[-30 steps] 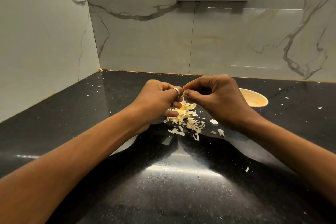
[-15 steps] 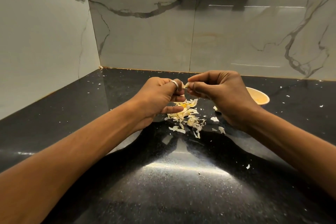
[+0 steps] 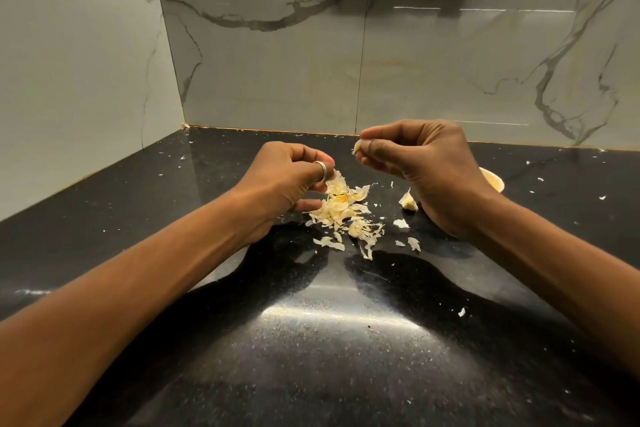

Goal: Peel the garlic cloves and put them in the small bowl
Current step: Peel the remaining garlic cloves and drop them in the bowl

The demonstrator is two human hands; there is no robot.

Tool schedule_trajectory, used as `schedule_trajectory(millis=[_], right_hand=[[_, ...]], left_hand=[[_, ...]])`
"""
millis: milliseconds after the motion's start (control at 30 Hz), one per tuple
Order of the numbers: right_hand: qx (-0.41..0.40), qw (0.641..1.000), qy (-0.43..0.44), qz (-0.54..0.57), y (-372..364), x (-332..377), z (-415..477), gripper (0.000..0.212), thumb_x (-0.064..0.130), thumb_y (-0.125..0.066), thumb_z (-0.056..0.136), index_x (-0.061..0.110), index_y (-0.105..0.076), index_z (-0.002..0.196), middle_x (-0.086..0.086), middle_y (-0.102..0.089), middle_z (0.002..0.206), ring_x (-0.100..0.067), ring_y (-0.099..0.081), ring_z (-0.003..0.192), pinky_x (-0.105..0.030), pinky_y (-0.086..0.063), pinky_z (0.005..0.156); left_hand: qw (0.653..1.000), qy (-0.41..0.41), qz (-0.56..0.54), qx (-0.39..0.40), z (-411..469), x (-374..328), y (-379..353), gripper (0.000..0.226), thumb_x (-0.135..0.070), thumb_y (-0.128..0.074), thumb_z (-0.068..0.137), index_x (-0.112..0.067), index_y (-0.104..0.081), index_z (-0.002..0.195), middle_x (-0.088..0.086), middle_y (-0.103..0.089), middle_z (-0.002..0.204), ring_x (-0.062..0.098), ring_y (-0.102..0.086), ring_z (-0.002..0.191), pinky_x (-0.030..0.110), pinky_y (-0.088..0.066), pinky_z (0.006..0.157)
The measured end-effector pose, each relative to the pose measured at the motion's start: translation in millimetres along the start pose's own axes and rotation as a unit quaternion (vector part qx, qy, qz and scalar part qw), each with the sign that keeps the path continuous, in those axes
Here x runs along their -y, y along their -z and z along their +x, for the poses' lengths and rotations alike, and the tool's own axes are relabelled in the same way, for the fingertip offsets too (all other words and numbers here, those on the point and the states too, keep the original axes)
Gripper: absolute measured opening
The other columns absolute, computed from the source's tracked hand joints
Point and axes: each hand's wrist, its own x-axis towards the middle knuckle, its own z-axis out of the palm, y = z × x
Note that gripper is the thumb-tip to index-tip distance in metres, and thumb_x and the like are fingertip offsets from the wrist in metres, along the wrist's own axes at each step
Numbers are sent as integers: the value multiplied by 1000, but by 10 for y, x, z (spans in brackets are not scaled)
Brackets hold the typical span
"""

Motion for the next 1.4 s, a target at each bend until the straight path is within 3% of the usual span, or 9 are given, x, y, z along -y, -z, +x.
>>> schedule_trajectory(millis=[167, 333, 567, 967, 1200, 1400], right_hand=[[7, 999, 14, -32, -9, -17, -6, 16, 1, -73, 87, 0, -74, 103, -11, -78, 92, -25, -76, 89, -29, -61, 83], [7, 997, 34, -69, -35, -36, -19, 14, 4, -73, 87, 2, -75, 101, -10, -77, 91, -23, -75, 87, -25, -60, 76], [13, 993, 51, -105, -48, -46, -31, 13, 7, -73, 89, 5, -75, 102, -7, -77, 93, -18, -75, 85, -23, -59, 72], [8, 993, 26, -117, -48, -79, -22, 12, 12, -72, 91, 5, -72, 101, -9, -75, 91, -16, -74, 81, -19, -56, 66], [17, 989, 13, -146, -50, -125, -10, 10, 13, -74, 90, 8, -72, 98, -8, -75, 87, -23, -73, 82, -33, -63, 71], [-13, 927, 182, -329, -86, -191, -28, 16, 20, -79, 87, 16, -78, 102, 3, -73, 85, -9, -69, 78, -30, -58, 73]], left_hand=[[999, -15, -35, 5, -3, -37, 6, 19, -18, -55, 101, -15, -73, 103, 1, -78, 95, 6, -66, 72, 24, -55, 57], [997, -15, -52, 54, -24, -68, -12, 17, -27, -63, 97, -15, -74, 101, -1, -77, 90, 6, -65, 70, 26, -56, 58], [997, -16, -36, 62, -16, -39, -10, 13, -24, -73, 90, -15, -75, 100, -1, -77, 87, 6, -66, 69, 25, -55, 56], [996, -26, -30, 78, -33, -36, -40, 9, -17, -64, 97, -14, -71, 101, -1, -71, 83, 5, -67, 70, 23, -55, 54], [997, -20, -27, 72, -32, -29, -37, 11, -18, -63, 98, -13, -71, 104, 0, -70, 84, 7, -67, 72, 25, -55, 53], [998, -38, 35, 44, -46, -12, -41, 14, -15, -58, 99, -10, -71, 98, 4, -65, 87, 10, -64, 75, 22, -52, 52]])
